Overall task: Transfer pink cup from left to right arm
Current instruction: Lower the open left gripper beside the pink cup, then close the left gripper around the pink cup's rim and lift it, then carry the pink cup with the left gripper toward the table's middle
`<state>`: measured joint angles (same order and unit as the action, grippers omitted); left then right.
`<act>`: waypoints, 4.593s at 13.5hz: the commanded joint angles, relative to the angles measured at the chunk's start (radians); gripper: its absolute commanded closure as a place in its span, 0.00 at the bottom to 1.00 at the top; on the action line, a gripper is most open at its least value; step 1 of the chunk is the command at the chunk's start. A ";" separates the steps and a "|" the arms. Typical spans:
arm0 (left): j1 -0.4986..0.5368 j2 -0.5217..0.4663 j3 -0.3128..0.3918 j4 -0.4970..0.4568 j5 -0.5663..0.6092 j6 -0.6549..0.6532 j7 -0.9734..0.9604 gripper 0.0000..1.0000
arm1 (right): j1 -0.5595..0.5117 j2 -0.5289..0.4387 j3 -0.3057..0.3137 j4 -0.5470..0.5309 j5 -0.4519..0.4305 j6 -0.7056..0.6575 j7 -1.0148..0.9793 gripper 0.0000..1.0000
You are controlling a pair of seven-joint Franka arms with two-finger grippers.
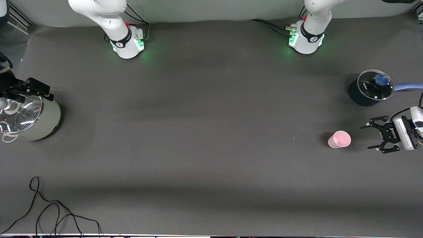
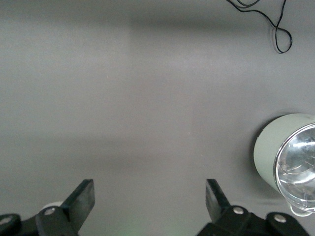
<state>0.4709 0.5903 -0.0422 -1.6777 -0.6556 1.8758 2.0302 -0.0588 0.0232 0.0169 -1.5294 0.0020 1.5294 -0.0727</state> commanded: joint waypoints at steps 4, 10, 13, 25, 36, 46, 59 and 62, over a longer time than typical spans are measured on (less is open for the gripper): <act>0.057 0.098 -0.008 -0.002 -0.102 -0.012 0.185 0.03 | 0.008 -0.022 -0.003 0.000 0.009 -0.014 -0.009 0.00; 0.063 0.166 -0.010 -0.016 -0.197 -0.012 0.306 0.02 | 0.008 -0.019 0.000 -0.006 0.009 -0.014 -0.009 0.00; 0.058 0.180 -0.018 -0.025 -0.220 -0.013 0.312 0.01 | 0.007 -0.019 -0.002 -0.006 0.009 -0.015 -0.009 0.00; 0.052 0.221 -0.056 -0.039 -0.305 -0.020 0.375 0.14 | 0.008 -0.019 -0.003 -0.009 0.007 -0.015 -0.009 0.00; -0.069 0.237 -0.186 0.114 -0.332 0.009 0.280 1.00 | 0.008 -0.019 -0.003 -0.009 0.007 -0.015 -0.009 0.00; -0.405 0.237 -0.376 0.251 -0.473 0.602 -0.244 1.00 | 0.008 -0.016 -0.003 -0.005 0.009 -0.015 -0.007 0.00; -1.000 0.224 -0.381 0.331 -0.463 1.417 -0.841 1.00 | 0.007 -0.008 -0.002 0.015 0.010 -0.014 -0.009 0.00; -1.093 0.226 -0.378 0.343 -0.463 1.519 -0.895 1.00 | 0.007 -0.006 -0.002 0.015 0.015 -0.012 -0.010 0.00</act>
<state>-0.5631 0.8153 -0.4460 -1.3618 -1.1084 3.3442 1.1722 -0.0579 0.0153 0.0211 -1.5282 0.0020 1.5166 -0.0727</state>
